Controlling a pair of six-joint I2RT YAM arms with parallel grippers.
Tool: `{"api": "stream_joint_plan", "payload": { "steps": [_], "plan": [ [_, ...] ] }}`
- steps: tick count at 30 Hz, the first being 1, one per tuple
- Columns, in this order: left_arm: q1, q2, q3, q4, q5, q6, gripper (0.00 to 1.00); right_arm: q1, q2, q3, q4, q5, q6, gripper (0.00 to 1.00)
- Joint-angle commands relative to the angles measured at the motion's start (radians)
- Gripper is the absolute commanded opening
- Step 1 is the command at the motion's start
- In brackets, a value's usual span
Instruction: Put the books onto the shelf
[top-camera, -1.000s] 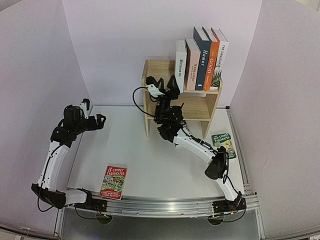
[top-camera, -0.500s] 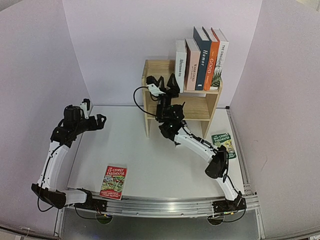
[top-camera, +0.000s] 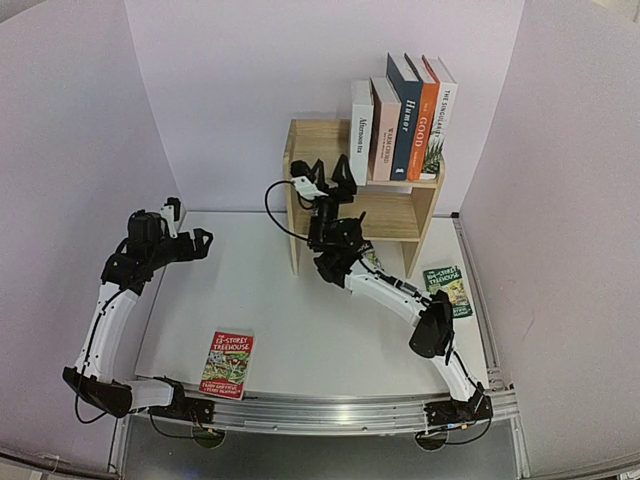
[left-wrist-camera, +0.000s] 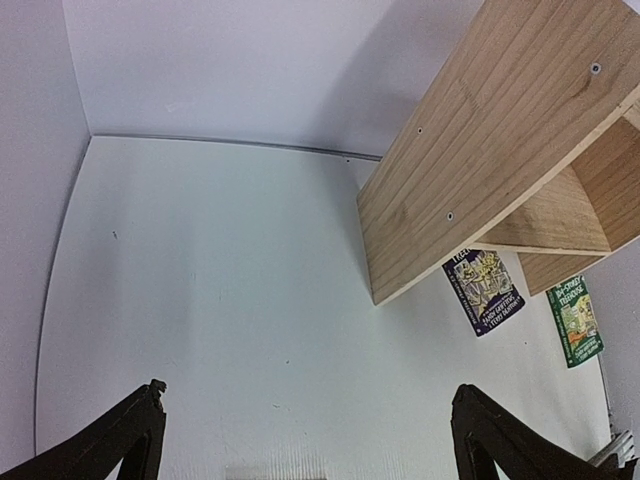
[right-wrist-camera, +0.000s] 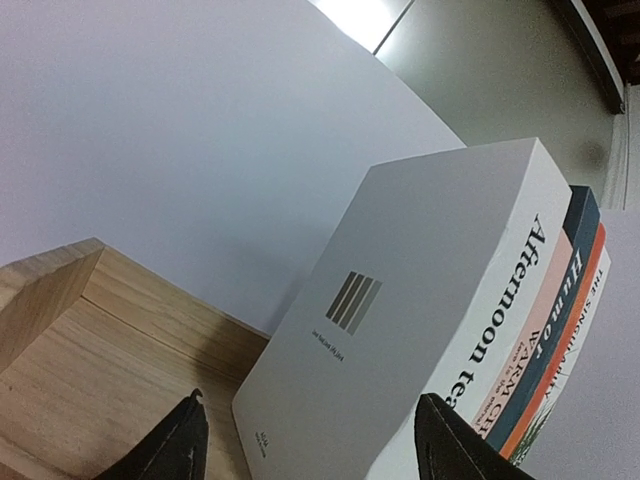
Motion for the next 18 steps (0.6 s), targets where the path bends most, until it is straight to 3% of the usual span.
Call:
{"api": "stream_joint_plan", "payload": {
  "steps": [1, 8, 18],
  "plan": [
    [0.000, -0.014, -0.001, 0.014, 0.018, -0.010, 1.00, -0.002, -0.072, -0.049, 0.088, 0.042, 0.010, 0.69],
    [0.000, -0.014, -0.006, 0.009, 0.024, -0.011, 1.00, 0.000, -0.049, -0.016, 0.205, 0.050, -0.098, 0.69],
    [0.000, -0.005, 0.000, 0.012, 0.034, -0.011, 1.00, -0.025, -0.110, -0.111, 0.213, 0.084, -0.014, 0.67]
  ]
}}
